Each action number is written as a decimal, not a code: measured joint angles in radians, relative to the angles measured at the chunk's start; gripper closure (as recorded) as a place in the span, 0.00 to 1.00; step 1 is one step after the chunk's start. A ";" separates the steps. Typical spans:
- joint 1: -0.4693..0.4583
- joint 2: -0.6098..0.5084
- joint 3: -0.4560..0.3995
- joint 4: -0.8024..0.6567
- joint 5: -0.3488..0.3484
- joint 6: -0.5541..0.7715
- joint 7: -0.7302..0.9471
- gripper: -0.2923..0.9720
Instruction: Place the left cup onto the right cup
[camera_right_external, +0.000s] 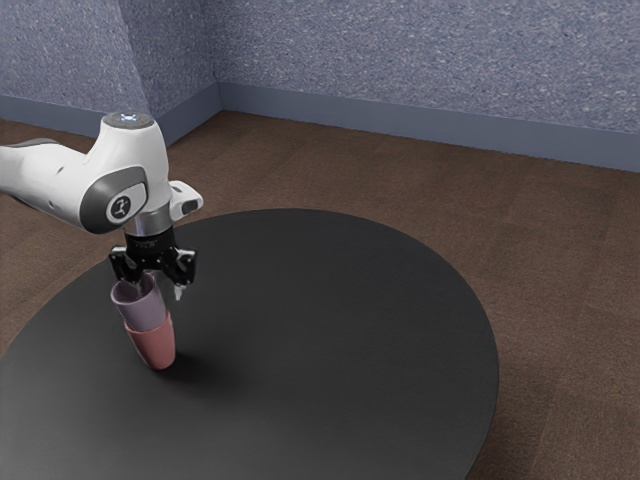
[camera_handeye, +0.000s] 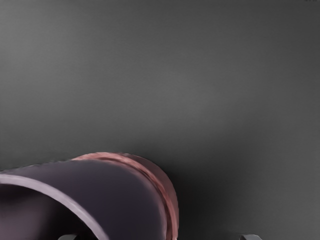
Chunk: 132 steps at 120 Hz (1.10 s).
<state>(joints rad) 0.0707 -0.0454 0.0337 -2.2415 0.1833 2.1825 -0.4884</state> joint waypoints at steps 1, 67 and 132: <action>0.000 0.000 0.000 0.000 0.000 0.000 0.000 0.43; 0.001 0.003 -0.001 0.000 -0.001 0.003 0.003 0.25; 0.001 -0.032 -0.026 0.071 0.002 -0.064 0.007 0.23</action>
<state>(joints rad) 0.0719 -0.0771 0.0080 -2.1705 0.1857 2.1185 -0.4818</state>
